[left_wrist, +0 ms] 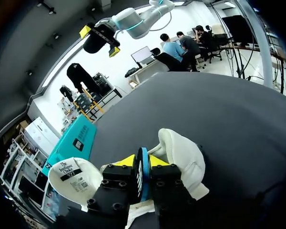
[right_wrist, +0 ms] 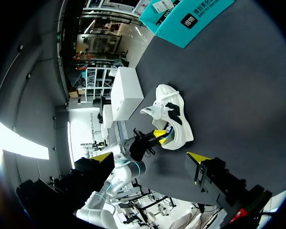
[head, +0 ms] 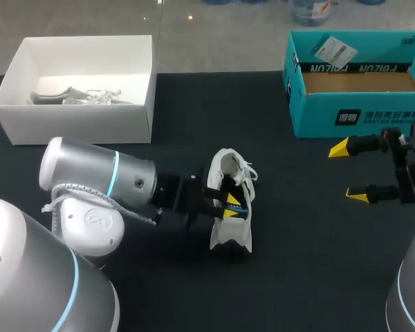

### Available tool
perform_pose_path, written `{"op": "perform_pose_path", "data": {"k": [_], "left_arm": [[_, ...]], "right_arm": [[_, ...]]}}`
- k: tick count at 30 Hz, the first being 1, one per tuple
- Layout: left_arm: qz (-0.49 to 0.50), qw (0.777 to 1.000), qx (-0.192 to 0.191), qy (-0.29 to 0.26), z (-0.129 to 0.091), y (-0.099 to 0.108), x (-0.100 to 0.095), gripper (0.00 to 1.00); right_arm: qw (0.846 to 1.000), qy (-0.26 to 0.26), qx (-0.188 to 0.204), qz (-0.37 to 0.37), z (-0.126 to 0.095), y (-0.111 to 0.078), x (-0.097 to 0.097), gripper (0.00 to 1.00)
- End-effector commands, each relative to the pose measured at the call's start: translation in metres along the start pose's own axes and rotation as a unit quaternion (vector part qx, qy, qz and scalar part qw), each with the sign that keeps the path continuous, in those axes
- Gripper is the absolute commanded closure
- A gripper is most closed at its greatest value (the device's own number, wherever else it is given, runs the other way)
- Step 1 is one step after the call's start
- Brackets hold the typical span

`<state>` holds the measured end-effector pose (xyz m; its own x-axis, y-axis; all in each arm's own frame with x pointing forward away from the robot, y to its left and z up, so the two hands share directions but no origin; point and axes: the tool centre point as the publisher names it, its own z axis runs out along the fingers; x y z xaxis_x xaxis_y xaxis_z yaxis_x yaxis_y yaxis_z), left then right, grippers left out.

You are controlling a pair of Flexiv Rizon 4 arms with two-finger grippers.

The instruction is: Take the shoe out of the shoebox, open the shoe tongue, remove and reinsert the insole, then place the shoe into the shoebox

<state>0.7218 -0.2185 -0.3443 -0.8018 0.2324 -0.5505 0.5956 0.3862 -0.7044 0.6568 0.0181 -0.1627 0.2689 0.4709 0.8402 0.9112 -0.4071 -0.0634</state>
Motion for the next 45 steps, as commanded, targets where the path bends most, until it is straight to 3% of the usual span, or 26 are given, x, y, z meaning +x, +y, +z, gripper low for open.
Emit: {"op": "perform_pose_path", "data": {"k": [1,7,9,11,12,13,14,15,16,22,26,33,37,45], "left_arm": [[0.003,1.0,-0.001,0.0,-0.019,-0.01,-0.008,0.0],[0.025,1.0,-0.002,0.002,-0.033,-0.021,-0.024,0.0],[0.036,0.999,-0.002,0.005,-0.033,-0.023,-0.03,0.17],[0.048,0.999,-0.004,0.011,-0.034,-0.026,-0.034,0.21],[0.052,0.999,-0.003,0.015,-0.034,-0.027,-0.037,0.32],[0.058,0.998,-0.003,0.019,-0.035,-0.029,-0.039,0.53],[0.063,0.998,-0.004,0.023,-0.036,-0.029,-0.042,0.61],[0.065,0.998,-0.004,0.027,-0.037,-0.03,-0.045,0.89],[0.068,0.997,-0.002,0.036,-0.037,-0.031,-0.048,1.0],[0.122,0.973,-0.019,0.195,-0.044,-0.03,-0.051,1.0],[0.106,0.948,-0.007,0.301,-0.047,-0.037,-0.046,1.0],[0.083,0.907,0.003,0.413,-0.056,-0.048,-0.044,1.0],[0.072,0.89,-0.016,0.45,-0.062,-0.052,-0.041,1.0],[0.063,0.896,-0.008,0.44,-0.064,-0.055,-0.04,1.0]], "right_arm": [[1.0,0.0,-0.007,0.001,-0.005,-0.009,-0.002,0.0],[1.0,0.0,-0.007,0.001,-0.005,-0.009,-0.002,0.0],[1.0,0.0,-0.007,0.001,-0.005,-0.009,-0.002,0.0],[1.0,0.0,-0.007,0.001,-0.005,-0.009,-0.002,0.0],[1.0,0.0,-0.007,0.001,-0.005,-0.009,-0.002,0.0],[1.0,0.0,-0.007,0.001,-0.005,-0.009,-0.002,0.0],[1.0,0.0,-0.007,0.001,-0.005,-0.009,-0.002,0.0],[1.0,0.0,-0.007,0.001,-0.005,-0.009,-0.002,0.0],[1.0,0.0,-0.007,0.001,-0.005,-0.009,-0.002,0.0],[1.0,0.0,-0.007,0.001,-0.005,-0.009,-0.002,0.0],[1.0,0.0,-0.007,0.001,-0.005,-0.009,-0.002,0.0],[1.0,0.0,-0.007,0.001,-0.005,-0.009,-0.002,0.0],[1.0,0.0,-0.007,0.001,-0.005,-0.009,-0.002,0.0],[1.0,0.0,-0.007,0.001,-0.005,-0.009,-0.002,0.0]]}}
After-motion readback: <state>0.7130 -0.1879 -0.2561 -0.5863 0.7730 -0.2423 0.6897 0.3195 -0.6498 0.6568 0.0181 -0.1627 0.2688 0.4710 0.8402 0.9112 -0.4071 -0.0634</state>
